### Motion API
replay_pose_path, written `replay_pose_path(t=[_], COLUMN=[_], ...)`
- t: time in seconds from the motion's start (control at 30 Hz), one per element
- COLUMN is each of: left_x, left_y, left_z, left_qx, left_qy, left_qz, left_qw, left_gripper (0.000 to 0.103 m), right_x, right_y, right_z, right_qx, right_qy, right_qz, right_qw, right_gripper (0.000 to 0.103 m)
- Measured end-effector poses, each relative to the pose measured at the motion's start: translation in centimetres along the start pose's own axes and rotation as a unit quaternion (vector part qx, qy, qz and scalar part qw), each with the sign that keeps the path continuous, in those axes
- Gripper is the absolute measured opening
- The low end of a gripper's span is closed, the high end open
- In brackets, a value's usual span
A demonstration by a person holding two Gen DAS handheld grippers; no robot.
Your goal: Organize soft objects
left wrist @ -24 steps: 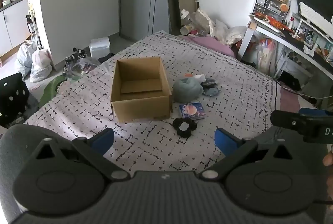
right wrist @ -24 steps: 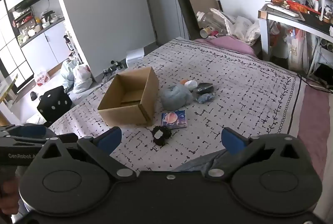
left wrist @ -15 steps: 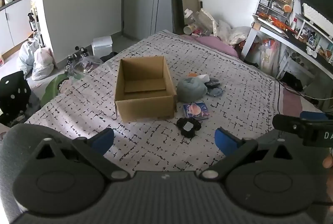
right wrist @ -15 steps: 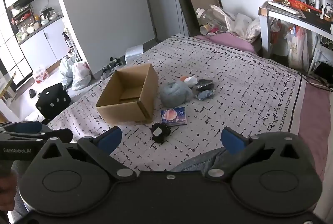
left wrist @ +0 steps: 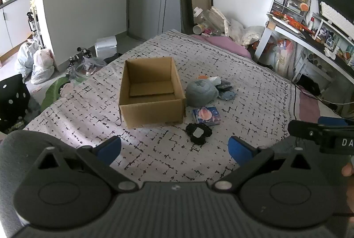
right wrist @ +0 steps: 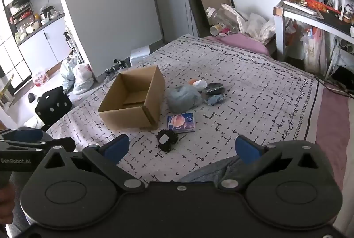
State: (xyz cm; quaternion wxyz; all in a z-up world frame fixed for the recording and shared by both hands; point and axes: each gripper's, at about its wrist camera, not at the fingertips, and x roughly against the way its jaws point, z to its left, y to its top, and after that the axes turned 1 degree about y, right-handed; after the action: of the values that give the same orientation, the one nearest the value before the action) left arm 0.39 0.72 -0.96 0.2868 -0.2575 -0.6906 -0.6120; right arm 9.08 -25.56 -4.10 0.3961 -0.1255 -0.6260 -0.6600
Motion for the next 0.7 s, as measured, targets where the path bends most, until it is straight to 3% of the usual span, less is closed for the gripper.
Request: replay_pose_path(t=[0.7], left_x=[0.3], left_y=[-0.08], left_z=[-0.15], left_qx=[-0.004], left_qy=[0.0], left_qz=[0.0], left_qw=[1.0], left_gripper=[0.102], right_x=[0.49], right_y=[0.08], right_z=[0.27], right_qx=[0.007], right_qy=[-0.005], right_qz=[-0.006], right_qw=[1.0], right_gripper=[0.103])
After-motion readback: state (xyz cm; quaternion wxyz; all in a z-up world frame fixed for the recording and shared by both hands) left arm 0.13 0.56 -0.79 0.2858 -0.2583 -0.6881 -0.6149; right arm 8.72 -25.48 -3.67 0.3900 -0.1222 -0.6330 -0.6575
